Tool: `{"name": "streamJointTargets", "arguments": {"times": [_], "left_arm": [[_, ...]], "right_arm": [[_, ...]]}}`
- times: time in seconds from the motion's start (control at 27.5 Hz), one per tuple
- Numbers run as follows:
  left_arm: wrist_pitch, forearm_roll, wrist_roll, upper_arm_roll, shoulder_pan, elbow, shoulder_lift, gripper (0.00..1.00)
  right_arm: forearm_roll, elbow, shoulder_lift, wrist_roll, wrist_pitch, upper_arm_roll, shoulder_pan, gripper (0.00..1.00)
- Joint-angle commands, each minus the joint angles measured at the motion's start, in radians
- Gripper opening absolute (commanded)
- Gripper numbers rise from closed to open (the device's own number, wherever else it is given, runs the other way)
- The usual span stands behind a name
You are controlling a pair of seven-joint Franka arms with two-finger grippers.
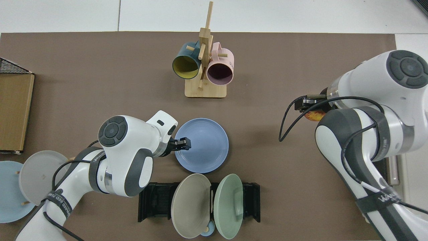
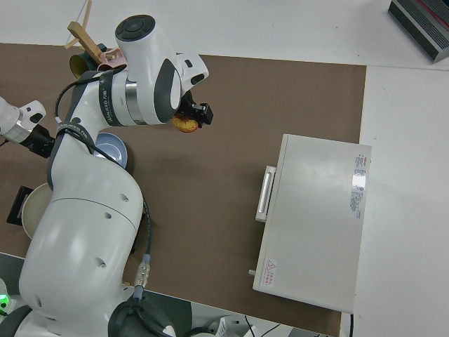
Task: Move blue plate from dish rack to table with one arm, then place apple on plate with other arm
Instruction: 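Retract the left gripper while the right gripper carries the apple over the plate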
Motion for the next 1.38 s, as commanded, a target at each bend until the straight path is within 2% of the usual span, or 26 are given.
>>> {"name": "streamJointTargets", "arguments": {"times": [0.0, 0.18, 0.29, 0.44, 0.51, 0.62, 0.69, 0.84, 1.16, 1.35], "left_arm": [[-0.137, 0.103, -0.002, 0.035, -0.007, 0.054, -0.016, 1.0], [-0.295, 0.294, -0.066, 0.08, -0.009, 0.162, -0.043, 1.0], [-0.333, 0.32, -0.068, 0.115, -0.01, 0.182, -0.085, 1.0], [-0.407, 0.332, -0.039, 0.206, -0.017, 0.226, -0.158, 1.0], [-0.467, 0.344, -0.001, 0.216, 0.0, 0.272, -0.182, 1.0], [-0.569, 0.355, 0.077, 0.207, 0.072, 0.355, -0.183, 1.0], [-0.616, 0.355, 0.122, 0.218, 0.089, 0.395, -0.185, 1.0], [-0.633, 0.358, 0.193, 0.249, 0.095, 0.432, -0.186, 1.0], [-0.68, 0.381, 0.2, 0.255, 0.12, 0.47, -0.186, 1.0], [-0.688, 0.381, 0.2, 0.253, 0.14, 0.47, -0.188, 1.0]], "right_arm": [[-0.011, -0.008, -0.01, 0.036, -0.001, 0.009, 0.001, 0.0], [-0.011, -0.006, -0.012, 0.062, -0.001, 0.007, 0.018, 0.0], [-0.011, -0.003, -0.012, 0.068, -0.001, 0.01, 0.021, 0.0], [-0.011, 0.003, -0.01, 0.123, -0.001, 0.01, 0.062, 0.0], [-0.01, 0.01, -0.009, 0.175, -0.001, 0.01, 0.091, 0.0], [-0.008, 0.018, -0.007, 0.249, -0.001, 0.007, 0.142, 0.0], [-0.008, 0.026, -0.007, 0.304, -0.001, 0.007, 0.172, 0.0], [-0.008, 0.056, -0.006, 0.416, -0.005, 0.009, 0.248, 0.0], [-0.011, 0.09, 0.057, 0.57, -0.001, 0.002, 0.429, 0.0], [-0.031, 0.109, 0.102, 0.598, 0.037, 0.01, 0.479, 0.0]]}}
